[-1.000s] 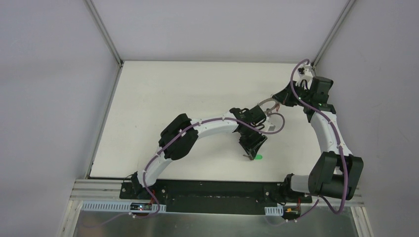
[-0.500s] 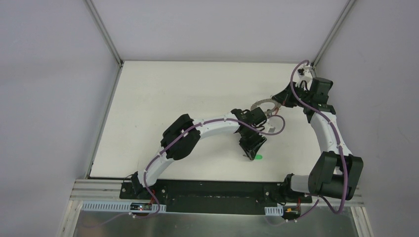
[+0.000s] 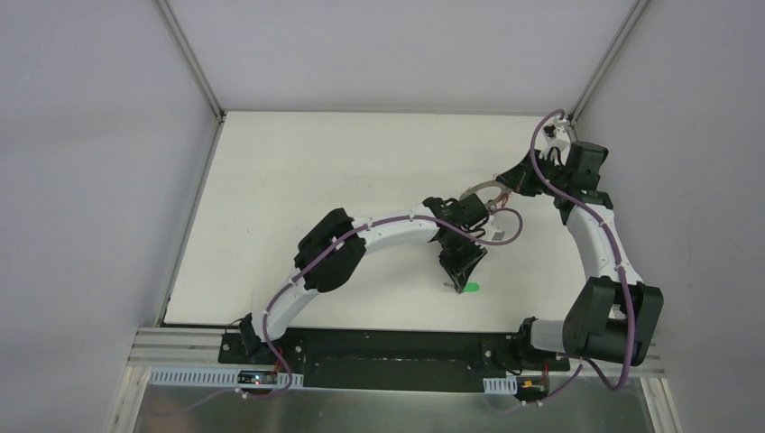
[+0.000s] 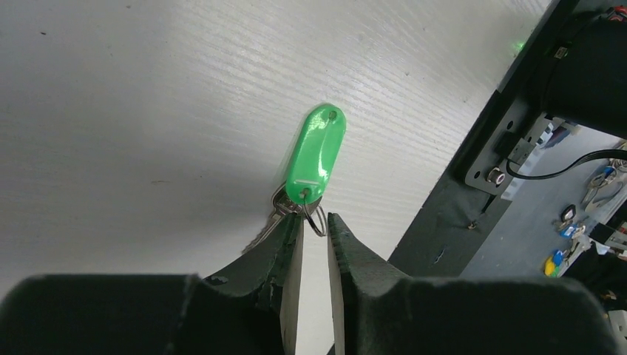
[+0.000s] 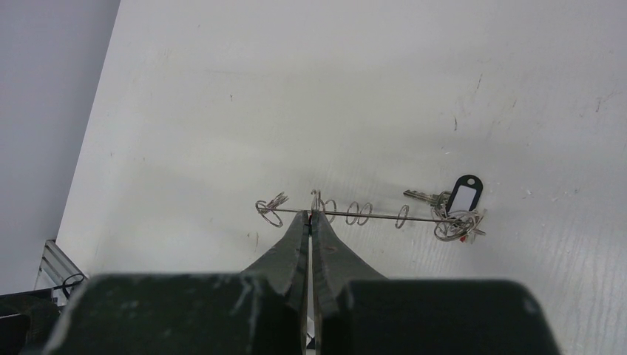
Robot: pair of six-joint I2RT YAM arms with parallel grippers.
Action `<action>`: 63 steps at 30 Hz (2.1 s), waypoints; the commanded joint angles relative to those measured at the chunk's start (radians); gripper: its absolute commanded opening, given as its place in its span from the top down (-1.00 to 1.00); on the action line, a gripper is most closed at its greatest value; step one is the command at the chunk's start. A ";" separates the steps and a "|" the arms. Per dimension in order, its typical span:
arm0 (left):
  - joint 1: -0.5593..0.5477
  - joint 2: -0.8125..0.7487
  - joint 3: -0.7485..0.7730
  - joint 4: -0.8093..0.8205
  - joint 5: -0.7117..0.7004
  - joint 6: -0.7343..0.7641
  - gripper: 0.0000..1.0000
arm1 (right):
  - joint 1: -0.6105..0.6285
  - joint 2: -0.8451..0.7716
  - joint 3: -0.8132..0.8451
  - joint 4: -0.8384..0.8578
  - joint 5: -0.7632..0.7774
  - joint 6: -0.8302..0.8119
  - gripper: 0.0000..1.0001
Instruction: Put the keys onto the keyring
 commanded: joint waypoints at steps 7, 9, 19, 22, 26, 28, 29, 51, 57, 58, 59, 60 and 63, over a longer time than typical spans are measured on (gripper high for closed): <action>-0.011 0.034 0.058 -0.052 0.021 -0.010 0.59 | -0.012 -0.027 0.004 0.051 -0.040 0.016 1.00; -0.011 0.034 0.059 -0.052 0.020 -0.010 0.59 | -0.012 -0.027 0.004 0.052 -0.041 0.016 1.00; -0.012 0.021 0.050 -0.050 0.022 -0.004 0.82 | -0.015 -0.032 0.003 0.052 -0.043 0.015 1.00; -0.011 0.014 0.051 -0.054 0.022 0.003 0.96 | -0.017 -0.033 0.001 0.052 -0.043 0.015 1.00; -0.011 -0.007 0.048 -0.064 0.010 0.022 1.00 | -0.018 -0.035 0.000 0.054 -0.044 0.015 1.00; -0.009 -0.028 0.036 -0.064 -0.001 0.038 1.00 | -0.020 -0.036 -0.001 0.054 -0.046 0.015 1.00; -0.008 -0.043 0.029 -0.061 -0.005 0.047 1.00 | -0.020 -0.037 -0.002 0.054 -0.047 0.015 1.00; 0.192 -0.541 -0.218 -0.057 -0.043 0.487 1.00 | -0.006 -0.046 -0.016 0.091 -0.231 0.004 1.00; 0.279 -0.689 -0.252 -0.088 -0.057 0.596 1.00 | 0.074 -0.053 -0.007 0.071 -0.310 -0.053 1.00; 0.288 -0.710 -0.254 -0.098 -0.060 0.622 1.00 | 0.093 -0.053 -0.001 0.059 -0.322 -0.068 1.00; 0.294 -0.727 -0.256 -0.109 -0.065 0.647 1.00 | 0.112 -0.053 0.006 0.044 -0.338 -0.089 1.00; 0.297 -0.744 -0.256 -0.121 -0.075 0.680 1.00 | 0.135 -0.052 0.014 0.027 -0.356 -0.110 1.00; 0.306 -0.775 -0.240 -0.156 -0.104 0.728 1.00 | 0.223 -0.051 0.034 -0.011 -0.412 -0.177 1.00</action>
